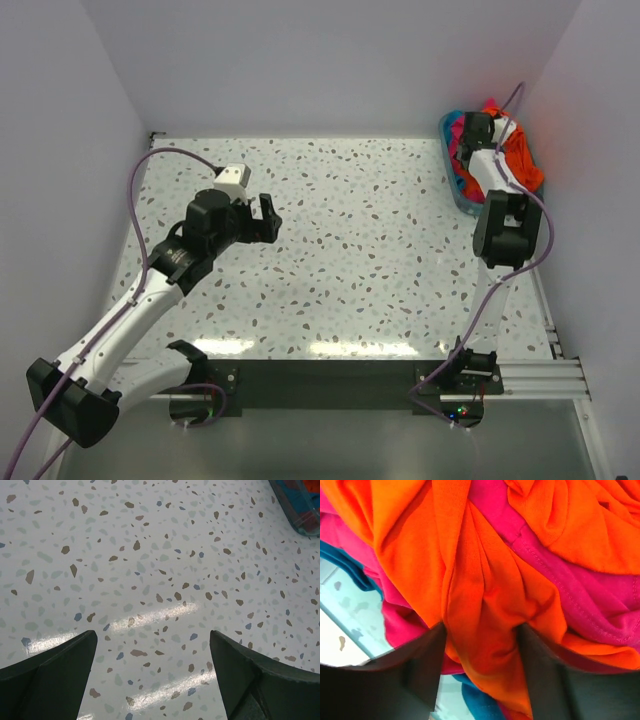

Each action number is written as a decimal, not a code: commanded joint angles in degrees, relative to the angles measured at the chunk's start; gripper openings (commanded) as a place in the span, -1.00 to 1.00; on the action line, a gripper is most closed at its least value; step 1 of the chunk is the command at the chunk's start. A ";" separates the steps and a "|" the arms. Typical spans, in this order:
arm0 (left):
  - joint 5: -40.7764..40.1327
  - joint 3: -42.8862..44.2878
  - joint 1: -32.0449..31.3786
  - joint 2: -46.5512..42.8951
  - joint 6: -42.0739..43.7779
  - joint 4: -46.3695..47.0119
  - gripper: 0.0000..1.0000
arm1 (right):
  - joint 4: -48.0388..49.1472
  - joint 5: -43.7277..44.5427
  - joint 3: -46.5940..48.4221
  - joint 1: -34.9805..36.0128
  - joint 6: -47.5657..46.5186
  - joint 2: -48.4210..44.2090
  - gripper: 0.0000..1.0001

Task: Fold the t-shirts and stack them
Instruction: Grab the tshirt from the pile, then move the tshirt to the center of the board

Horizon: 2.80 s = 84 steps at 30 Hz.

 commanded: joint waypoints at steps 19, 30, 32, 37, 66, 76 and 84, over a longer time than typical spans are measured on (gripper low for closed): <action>3.71 1.55 1.33 1.02 0.01 4.29 0.97 | 11.38 5.96 -11.68 3.51 -6.98 -24.99 -1.00; 2.05 3.83 1.51 0.49 -0.87 4.38 0.95 | 11.74 -0.27 -7.64 20.36 -14.90 -41.07 -1.00; 1.87 4.45 1.51 0.23 -1.13 4.29 0.94 | 11.13 -3.25 -7.81 23.28 -14.55 -42.48 -1.00; 1.26 5.76 1.59 -0.39 -2.19 3.50 0.94 | 9.11 -9.15 -7.64 31.37 -12.61 -45.30 -1.00; -7.27 -12.76 2.74 5.14 -15.01 11.22 0.71 | 3.48 -13.64 -34.96 36.10 -2.50 -38.98 0.31; -14.03 -18.23 3.18 16.20 -22.31 22.99 0.54 | 10.68 -15.92 -34.10 49.83 -2.77 -23.95 0.29; -19.04 -15.94 3.35 26.50 -23.19 27.23 0.46 | 12.27 -13.55 -31.81 51.51 -2.59 -17.01 0.29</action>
